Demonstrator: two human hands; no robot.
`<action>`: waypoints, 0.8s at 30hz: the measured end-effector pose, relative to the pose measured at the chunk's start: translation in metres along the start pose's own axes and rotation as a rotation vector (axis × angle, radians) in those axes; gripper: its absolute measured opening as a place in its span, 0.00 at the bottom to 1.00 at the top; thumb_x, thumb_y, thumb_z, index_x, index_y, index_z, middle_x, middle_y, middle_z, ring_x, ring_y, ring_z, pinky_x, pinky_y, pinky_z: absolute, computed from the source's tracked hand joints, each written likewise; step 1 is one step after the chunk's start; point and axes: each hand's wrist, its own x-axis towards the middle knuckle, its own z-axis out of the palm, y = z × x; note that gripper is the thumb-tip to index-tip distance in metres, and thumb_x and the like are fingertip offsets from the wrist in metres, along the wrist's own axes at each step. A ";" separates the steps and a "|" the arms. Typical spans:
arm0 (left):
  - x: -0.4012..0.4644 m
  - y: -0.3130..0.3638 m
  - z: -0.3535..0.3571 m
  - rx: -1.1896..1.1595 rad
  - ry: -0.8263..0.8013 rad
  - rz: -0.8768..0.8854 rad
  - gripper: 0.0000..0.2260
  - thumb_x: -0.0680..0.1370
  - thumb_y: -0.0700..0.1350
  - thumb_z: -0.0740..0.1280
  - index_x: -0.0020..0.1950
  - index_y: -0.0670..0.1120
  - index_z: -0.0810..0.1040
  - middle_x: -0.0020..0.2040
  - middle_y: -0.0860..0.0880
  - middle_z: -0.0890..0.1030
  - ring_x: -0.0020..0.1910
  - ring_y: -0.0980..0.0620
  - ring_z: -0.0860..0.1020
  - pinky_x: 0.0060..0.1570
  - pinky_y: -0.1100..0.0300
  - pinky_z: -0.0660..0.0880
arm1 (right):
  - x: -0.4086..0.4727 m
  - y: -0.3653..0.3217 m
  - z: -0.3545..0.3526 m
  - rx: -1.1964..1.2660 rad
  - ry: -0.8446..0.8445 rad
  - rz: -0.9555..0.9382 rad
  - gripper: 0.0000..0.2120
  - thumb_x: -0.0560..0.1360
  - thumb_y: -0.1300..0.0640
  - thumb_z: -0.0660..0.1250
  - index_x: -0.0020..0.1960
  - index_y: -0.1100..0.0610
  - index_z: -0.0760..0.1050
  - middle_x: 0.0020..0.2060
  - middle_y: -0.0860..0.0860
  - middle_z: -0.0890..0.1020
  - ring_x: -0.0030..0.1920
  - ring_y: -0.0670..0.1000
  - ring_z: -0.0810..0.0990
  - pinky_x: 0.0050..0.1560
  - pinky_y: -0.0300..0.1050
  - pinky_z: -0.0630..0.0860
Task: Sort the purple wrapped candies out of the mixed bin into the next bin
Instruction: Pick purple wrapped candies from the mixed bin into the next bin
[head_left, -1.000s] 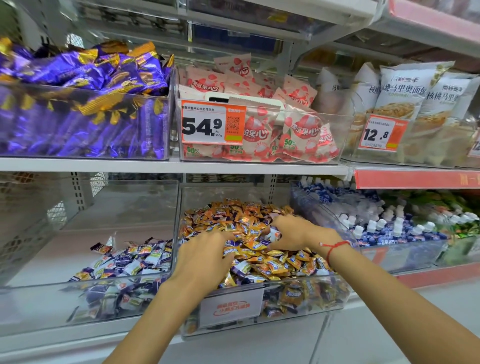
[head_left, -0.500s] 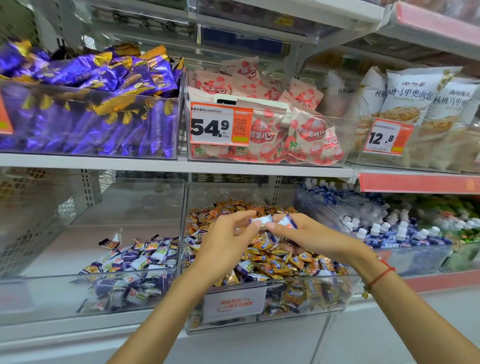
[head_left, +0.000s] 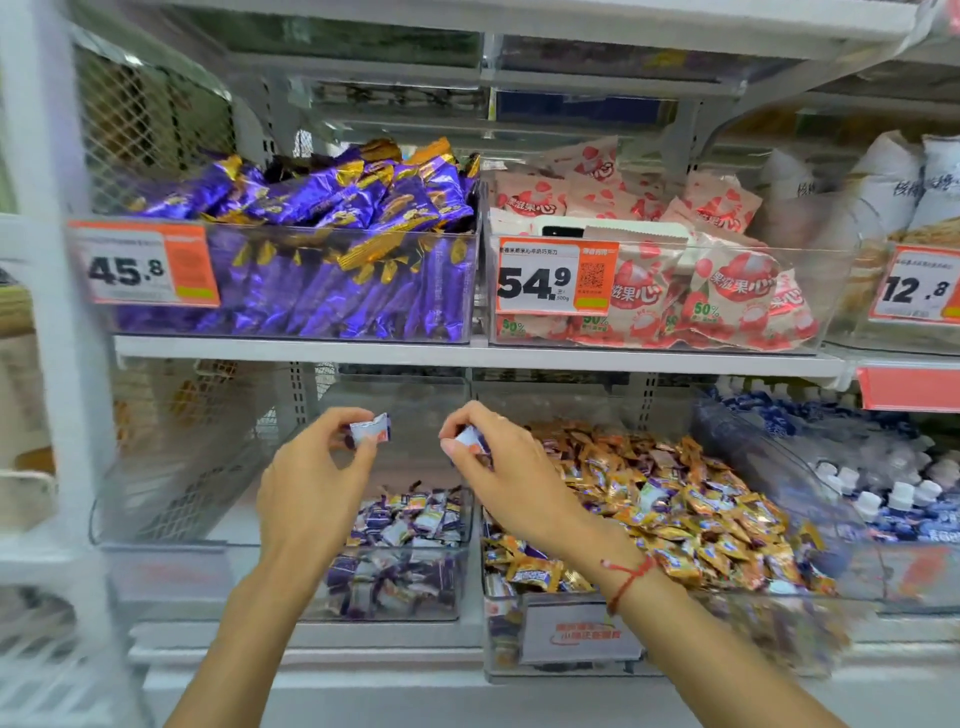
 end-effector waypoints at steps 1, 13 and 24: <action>0.001 -0.007 0.000 -0.004 -0.005 -0.003 0.05 0.77 0.50 0.67 0.48 0.62 0.77 0.40 0.59 0.78 0.45 0.53 0.79 0.40 0.57 0.68 | 0.007 -0.001 0.010 -0.098 -0.007 -0.025 0.05 0.82 0.53 0.57 0.56 0.51 0.70 0.45 0.44 0.75 0.43 0.44 0.74 0.43 0.46 0.69; -0.010 0.010 0.019 -0.027 -0.135 0.124 0.10 0.79 0.47 0.65 0.57 0.60 0.78 0.47 0.63 0.80 0.50 0.56 0.80 0.49 0.55 0.75 | -0.035 0.017 -0.014 -0.257 -0.129 0.019 0.13 0.82 0.50 0.58 0.63 0.49 0.77 0.61 0.43 0.77 0.63 0.43 0.69 0.63 0.40 0.66; -0.056 0.096 0.121 -0.009 -0.575 0.454 0.13 0.82 0.45 0.59 0.62 0.60 0.76 0.59 0.65 0.76 0.53 0.65 0.75 0.53 0.64 0.73 | -0.134 0.127 -0.146 -0.747 0.195 0.485 0.16 0.67 0.64 0.74 0.54 0.54 0.82 0.48 0.51 0.83 0.51 0.58 0.80 0.48 0.50 0.77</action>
